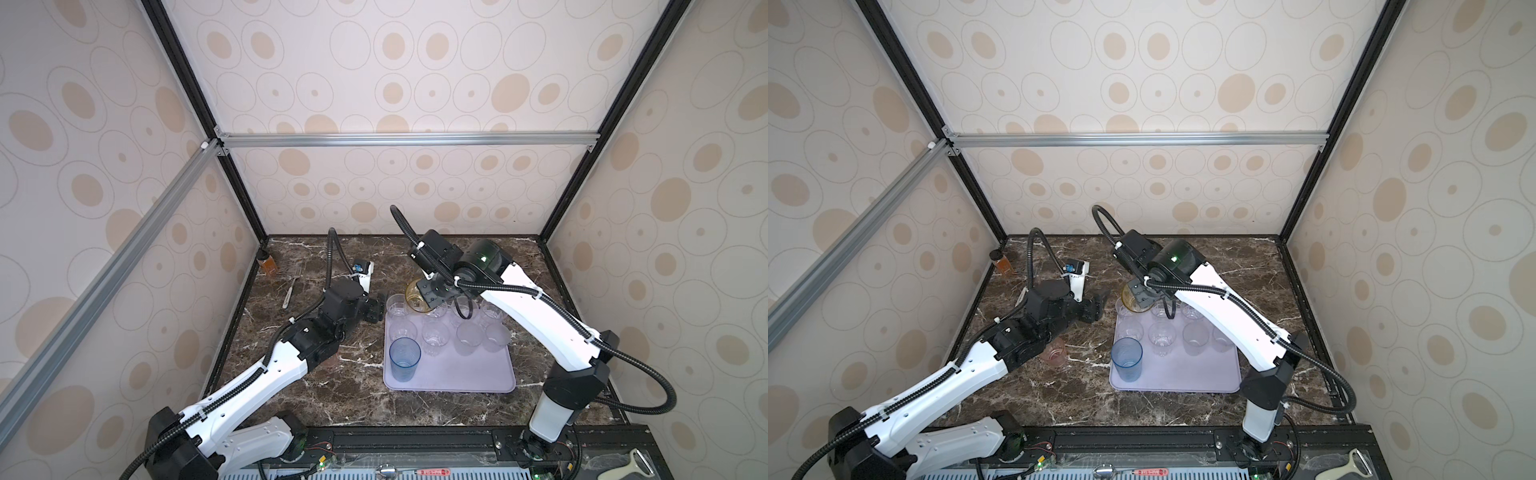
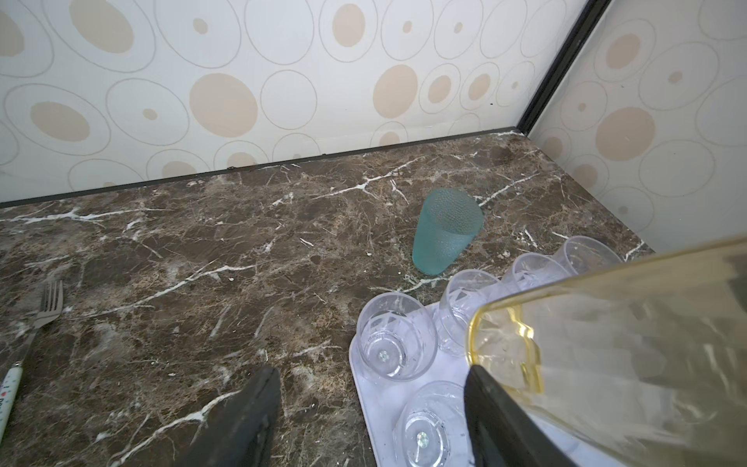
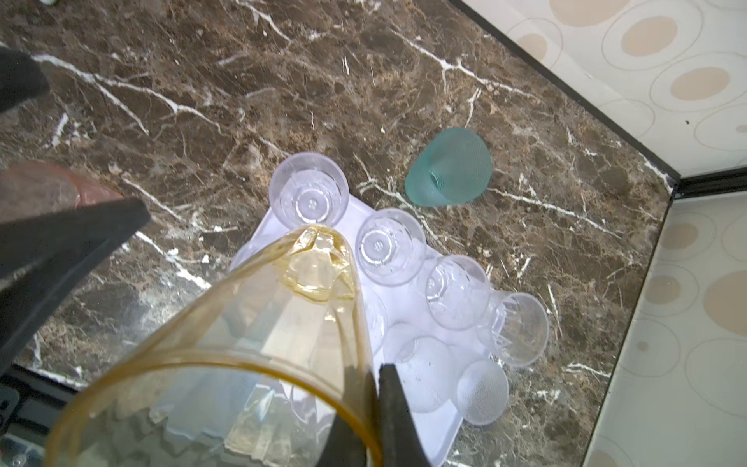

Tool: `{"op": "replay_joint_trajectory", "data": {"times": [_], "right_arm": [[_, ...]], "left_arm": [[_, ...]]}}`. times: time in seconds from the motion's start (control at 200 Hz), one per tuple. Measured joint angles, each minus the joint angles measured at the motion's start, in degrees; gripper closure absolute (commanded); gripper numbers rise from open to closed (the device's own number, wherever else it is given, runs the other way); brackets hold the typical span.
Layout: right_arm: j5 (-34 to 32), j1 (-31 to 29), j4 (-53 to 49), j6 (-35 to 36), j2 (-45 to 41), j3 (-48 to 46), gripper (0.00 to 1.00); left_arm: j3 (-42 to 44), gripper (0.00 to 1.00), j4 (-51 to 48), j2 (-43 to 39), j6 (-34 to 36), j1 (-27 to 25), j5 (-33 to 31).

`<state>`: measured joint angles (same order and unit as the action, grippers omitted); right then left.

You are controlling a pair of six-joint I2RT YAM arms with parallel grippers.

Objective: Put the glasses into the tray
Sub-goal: 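Carry the yellow glass over the tray and lower it beside the blue glass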

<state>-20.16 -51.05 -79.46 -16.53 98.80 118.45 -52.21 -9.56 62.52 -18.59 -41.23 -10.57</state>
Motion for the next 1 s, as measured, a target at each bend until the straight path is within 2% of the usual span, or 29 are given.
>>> {"op": "replay_joint_trajectory", "data": {"times": [0.32,0.6,1.0], "right_arm": [[2.97,0.00,-2.56,-5.03,-12.15,-15.85,1.00],[5.20,-1.14,-1.92,-8.57,-13.97,-24.87,1.00],[5.55,-2.93,6.95,-11.78,-17.86,-35.21,1.00]], "left_arm": [[-0.31,0.28,0.55,3.13,-0.04,-4.31,-1.79],[-0.31,0.28,2.67,4.48,-0.09,-5.07,-1.57],[0.61,0.27,4.39,5.20,-0.50,-5.29,-1.31]]}}
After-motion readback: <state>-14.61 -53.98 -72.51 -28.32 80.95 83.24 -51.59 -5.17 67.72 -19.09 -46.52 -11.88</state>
